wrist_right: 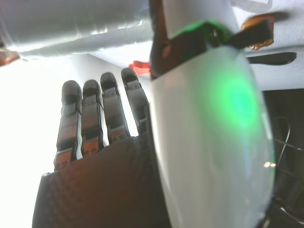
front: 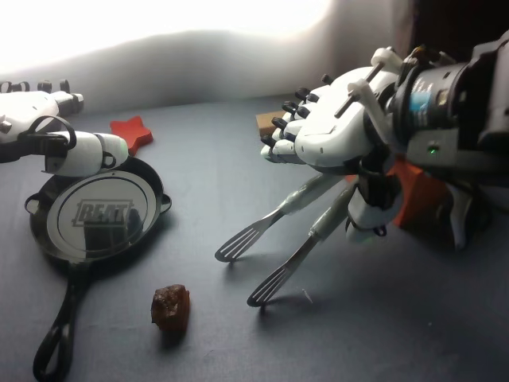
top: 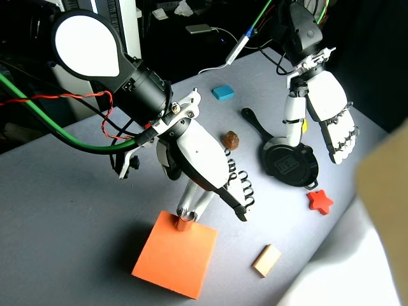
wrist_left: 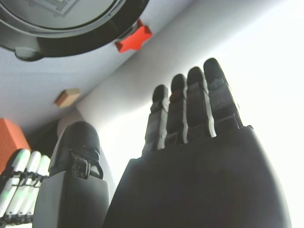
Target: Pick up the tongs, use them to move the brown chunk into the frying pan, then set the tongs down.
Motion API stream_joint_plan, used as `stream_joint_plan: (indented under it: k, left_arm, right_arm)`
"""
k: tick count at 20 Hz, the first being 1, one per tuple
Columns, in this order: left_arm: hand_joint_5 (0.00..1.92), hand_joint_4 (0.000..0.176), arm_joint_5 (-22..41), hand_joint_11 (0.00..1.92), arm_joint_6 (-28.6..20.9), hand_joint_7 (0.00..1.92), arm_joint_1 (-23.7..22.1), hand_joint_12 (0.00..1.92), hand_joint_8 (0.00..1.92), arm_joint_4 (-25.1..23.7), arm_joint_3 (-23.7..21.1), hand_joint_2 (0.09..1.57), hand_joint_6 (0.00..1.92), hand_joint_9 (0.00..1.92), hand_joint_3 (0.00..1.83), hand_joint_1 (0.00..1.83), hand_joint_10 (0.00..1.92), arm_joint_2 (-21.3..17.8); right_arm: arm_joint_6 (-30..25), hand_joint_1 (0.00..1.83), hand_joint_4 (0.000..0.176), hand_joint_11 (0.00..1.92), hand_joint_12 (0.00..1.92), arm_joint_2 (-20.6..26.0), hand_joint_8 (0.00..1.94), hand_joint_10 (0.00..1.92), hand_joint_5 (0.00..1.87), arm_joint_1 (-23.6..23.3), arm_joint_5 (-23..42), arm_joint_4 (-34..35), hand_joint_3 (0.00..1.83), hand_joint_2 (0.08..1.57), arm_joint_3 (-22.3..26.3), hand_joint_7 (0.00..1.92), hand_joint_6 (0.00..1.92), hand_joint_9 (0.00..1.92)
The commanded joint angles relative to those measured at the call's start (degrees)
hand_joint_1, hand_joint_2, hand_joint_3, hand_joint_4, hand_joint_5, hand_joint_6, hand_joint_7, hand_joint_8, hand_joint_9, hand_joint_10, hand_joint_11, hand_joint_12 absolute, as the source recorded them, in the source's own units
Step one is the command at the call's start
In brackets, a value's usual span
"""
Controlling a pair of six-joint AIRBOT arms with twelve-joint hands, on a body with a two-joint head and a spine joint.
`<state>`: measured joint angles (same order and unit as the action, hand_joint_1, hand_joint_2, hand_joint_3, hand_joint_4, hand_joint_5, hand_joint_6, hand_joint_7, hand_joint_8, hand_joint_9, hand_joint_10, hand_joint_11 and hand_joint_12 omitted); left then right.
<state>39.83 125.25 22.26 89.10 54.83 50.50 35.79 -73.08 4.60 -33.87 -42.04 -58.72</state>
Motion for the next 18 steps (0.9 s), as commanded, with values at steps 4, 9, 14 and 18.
stream_joint_plan:
  k: [4,9,14,18]
  left_arm:
    - [0.06,0.000,2.7,0.00,-0.1,0.08,-0.7,0.25,0.00,-3.2,0.0,1.28,0.00,0.07,0.00,0.11,0.00,-0.5]
    - [0.03,0.000,2.7,0.00,-0.1,0.05,-0.7,0.16,0.00,-3.2,0.3,1.27,0.00,0.04,0.00,0.05,0.00,-0.5]
    - [0.02,0.000,2.7,0.00,-0.1,0.02,-0.7,0.08,0.00,-3.2,0.3,1.22,0.00,0.01,0.00,0.00,0.00,-0.5]
    - [0.02,0.000,2.7,0.00,-0.1,0.01,-0.7,0.03,0.00,-3.2,0.3,1.21,0.00,0.00,0.00,0.00,0.00,-0.5]
  right_arm:
    - [-0.5,0.90,0.000,0.00,0.15,-0.5,0.00,0.00,0.00,-0.3,2.2,-2.9,0.00,0.91,-1.3,0.00,0.00,0.00]
    - [-0.6,0.89,0.000,0.00,0.19,-1.3,0.00,0.00,0.00,0.4,1.6,-2.9,0.00,0.91,-1.6,0.00,0.00,0.01]
    - [-0.5,0.92,0.000,0.00,0.17,-1.8,0.00,0.00,0.00,1.6,0.8,-2.9,0.00,0.91,-1.8,0.00,0.00,0.01]
    - [-0.5,0.96,0.000,0.00,0.18,-2.8,0.00,0.00,0.00,2.4,0.5,-2.8,0.00,0.91,-3.3,0.00,0.00,0.02]
